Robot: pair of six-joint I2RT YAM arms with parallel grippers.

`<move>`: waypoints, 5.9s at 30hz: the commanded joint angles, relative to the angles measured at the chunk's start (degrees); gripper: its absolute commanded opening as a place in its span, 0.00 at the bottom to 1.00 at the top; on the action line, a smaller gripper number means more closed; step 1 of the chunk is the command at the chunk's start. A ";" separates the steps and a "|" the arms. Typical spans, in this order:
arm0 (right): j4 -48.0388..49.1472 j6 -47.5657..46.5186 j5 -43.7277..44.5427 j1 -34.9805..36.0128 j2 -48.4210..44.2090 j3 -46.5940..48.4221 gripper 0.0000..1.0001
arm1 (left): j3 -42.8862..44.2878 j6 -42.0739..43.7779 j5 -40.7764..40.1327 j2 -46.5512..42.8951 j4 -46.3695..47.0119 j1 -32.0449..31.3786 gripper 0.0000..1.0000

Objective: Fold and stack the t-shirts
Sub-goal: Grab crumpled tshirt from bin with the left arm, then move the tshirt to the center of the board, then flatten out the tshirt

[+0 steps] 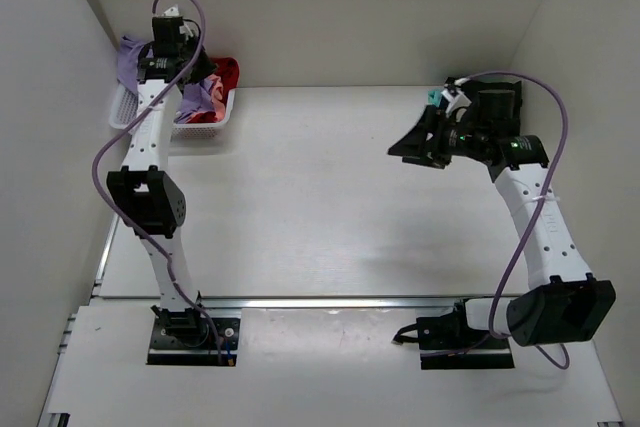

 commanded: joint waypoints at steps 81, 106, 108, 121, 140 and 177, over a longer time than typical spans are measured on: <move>11.55 -5.41 16.18 -0.02 -4.08 -17.74 0.58 | -67.04 -38.61 30.69 -29.03 42.66 -8.27 0.67; 16.21 -3.75 16.10 -4.42 -3.28 -27.76 0.56 | -62.46 -32.25 0.98 -18.92 22.68 -38.95 0.73; 15.43 -4.09 16.01 -4.68 -4.25 -28.55 0.56 | -61.59 -33.04 1.24 -16.91 24.08 -39.74 0.73; 14.63 -3.83 15.30 -5.55 -8.04 -31.81 0.56 | -53.15 -34.28 -1.75 -7.05 24.00 -41.68 0.68; 15.51 -3.30 14.60 -6.00 -9.18 -34.18 0.56 | -45.15 -35.51 0.18 -3.00 23.92 -40.98 0.00; 14.38 -3.83 19.87 18.17 54.26 32.32 0.49 | -69.48 -27.33 15.04 -68.66 -20.30 -7.57 0.00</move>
